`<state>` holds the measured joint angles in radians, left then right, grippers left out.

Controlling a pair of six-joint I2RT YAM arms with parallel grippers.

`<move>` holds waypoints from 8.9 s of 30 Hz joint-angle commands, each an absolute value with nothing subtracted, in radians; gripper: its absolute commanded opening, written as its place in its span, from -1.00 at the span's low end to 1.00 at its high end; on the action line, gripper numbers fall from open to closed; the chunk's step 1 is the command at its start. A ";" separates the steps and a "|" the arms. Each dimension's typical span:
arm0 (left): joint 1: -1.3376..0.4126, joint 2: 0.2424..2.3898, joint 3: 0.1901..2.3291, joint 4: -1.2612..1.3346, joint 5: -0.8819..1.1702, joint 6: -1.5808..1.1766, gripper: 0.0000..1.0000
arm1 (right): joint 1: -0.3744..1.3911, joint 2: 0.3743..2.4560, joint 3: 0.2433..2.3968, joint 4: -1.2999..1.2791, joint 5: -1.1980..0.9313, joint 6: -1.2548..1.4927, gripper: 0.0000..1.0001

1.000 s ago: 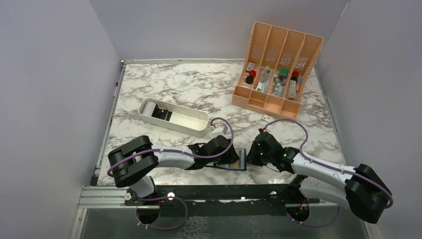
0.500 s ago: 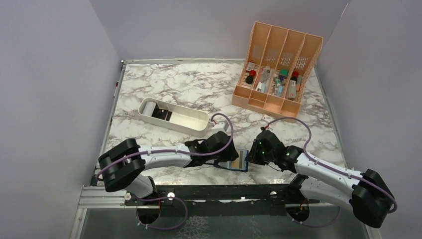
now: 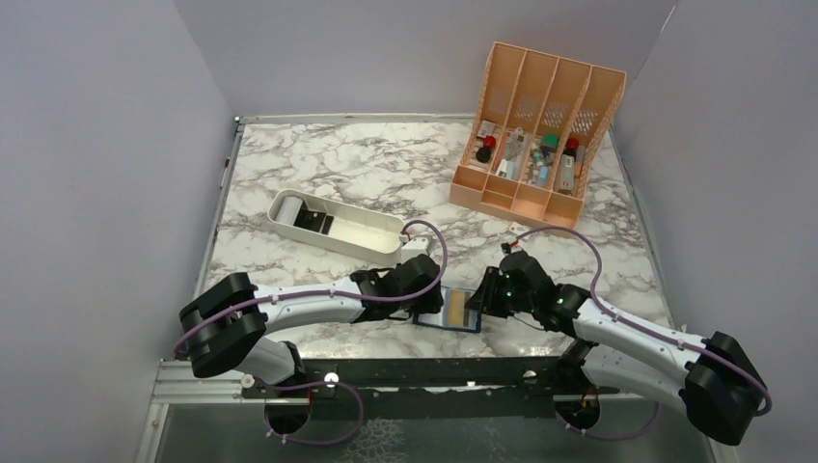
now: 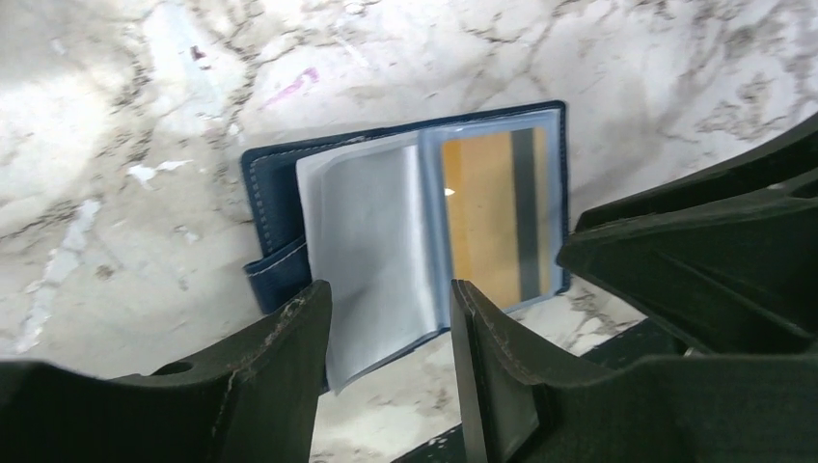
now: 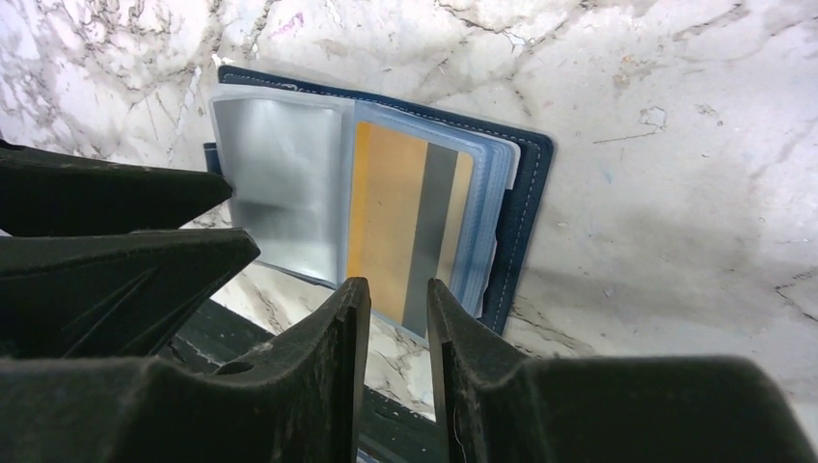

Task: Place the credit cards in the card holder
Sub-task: Turn over the card slot in the card holder, then pick up the credit card from the storage box.

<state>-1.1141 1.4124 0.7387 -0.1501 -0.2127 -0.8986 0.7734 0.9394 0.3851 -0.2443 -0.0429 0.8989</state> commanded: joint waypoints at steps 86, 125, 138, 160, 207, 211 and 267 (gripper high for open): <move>-1.110 1.449 0.573 0.101 -0.087 -0.945 -1.00 | 0.781 1.060 0.206 0.458 -0.367 1.029 -0.10; -1.108 1.240 0.485 0.020 -0.198 -1.036 -0.28 | 0.780 1.275 0.351 0.196 -0.251 0.900 -0.30; -1.041 1.056 0.653 -0.280 -0.472 -0.873 -0.12 | 0.781 1.312 0.450 0.044 -0.236 0.855 -0.30; -0.302 1.202 0.977 -0.352 -0.319 -0.237 -0.05 | 0.781 0.967 0.438 -0.179 -0.138 0.752 -0.24; -0.144 1.758 1.175 -0.369 -0.464 0.150 -0.25 | 0.781 0.955 0.428 -0.153 -0.165 0.723 -0.24; -0.162 1.747 1.177 -0.370 -0.485 0.151 -0.37 | 0.781 0.952 0.425 -0.153 -0.163 0.722 -0.24; -0.195 1.526 1.282 -0.604 -0.259 0.003 -1.00 | 0.781 0.949 0.417 -0.149 -0.176 0.746 -0.23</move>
